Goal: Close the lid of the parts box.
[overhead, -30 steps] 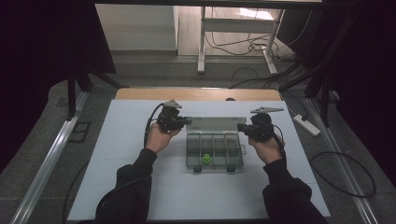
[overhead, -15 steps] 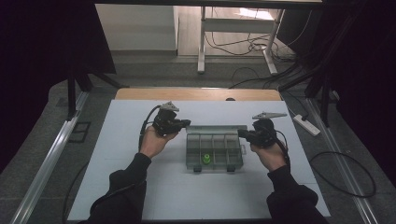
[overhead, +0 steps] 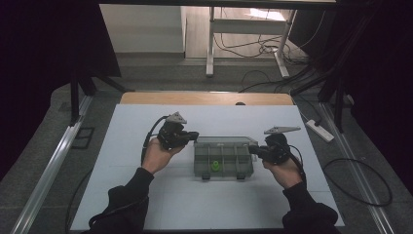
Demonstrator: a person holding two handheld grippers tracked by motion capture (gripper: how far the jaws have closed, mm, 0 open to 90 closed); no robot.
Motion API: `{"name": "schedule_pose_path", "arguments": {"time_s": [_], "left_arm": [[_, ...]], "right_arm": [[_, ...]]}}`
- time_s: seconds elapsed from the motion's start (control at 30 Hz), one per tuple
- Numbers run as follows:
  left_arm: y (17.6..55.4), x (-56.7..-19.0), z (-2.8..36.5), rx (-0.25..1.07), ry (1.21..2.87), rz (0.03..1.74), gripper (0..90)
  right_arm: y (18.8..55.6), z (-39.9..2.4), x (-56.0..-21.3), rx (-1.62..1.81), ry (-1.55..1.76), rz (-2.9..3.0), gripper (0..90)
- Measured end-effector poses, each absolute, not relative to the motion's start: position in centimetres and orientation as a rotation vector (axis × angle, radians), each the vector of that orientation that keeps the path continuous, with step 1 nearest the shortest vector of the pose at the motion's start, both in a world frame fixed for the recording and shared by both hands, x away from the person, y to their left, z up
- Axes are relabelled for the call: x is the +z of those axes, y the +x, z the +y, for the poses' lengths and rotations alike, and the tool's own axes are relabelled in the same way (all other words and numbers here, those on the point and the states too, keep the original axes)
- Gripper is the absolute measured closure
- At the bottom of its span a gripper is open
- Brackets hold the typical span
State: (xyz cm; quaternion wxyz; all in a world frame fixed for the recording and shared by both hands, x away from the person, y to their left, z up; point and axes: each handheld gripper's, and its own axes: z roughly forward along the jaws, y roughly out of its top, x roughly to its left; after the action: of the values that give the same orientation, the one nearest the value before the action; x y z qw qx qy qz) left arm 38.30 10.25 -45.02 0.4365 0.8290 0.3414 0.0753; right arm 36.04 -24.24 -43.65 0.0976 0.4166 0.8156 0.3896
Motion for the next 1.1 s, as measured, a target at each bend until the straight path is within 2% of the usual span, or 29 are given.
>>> {"name": "schedule_pose_path", "arguments": {"time_s": [0.37,1.1], "left_arm": [[36.0,-45.3,10.6,0.14,2.042,0.834,89.2],[33.2,-46.5,9.6,0.131,2.068,0.819,87.8]], "right_arm": [[34.6,-24.7,-44.3,1.141,1.227,2.443,89.5],[32.2,-24.8,-45.5,1.107,1.185,2.515,89.5]]}}
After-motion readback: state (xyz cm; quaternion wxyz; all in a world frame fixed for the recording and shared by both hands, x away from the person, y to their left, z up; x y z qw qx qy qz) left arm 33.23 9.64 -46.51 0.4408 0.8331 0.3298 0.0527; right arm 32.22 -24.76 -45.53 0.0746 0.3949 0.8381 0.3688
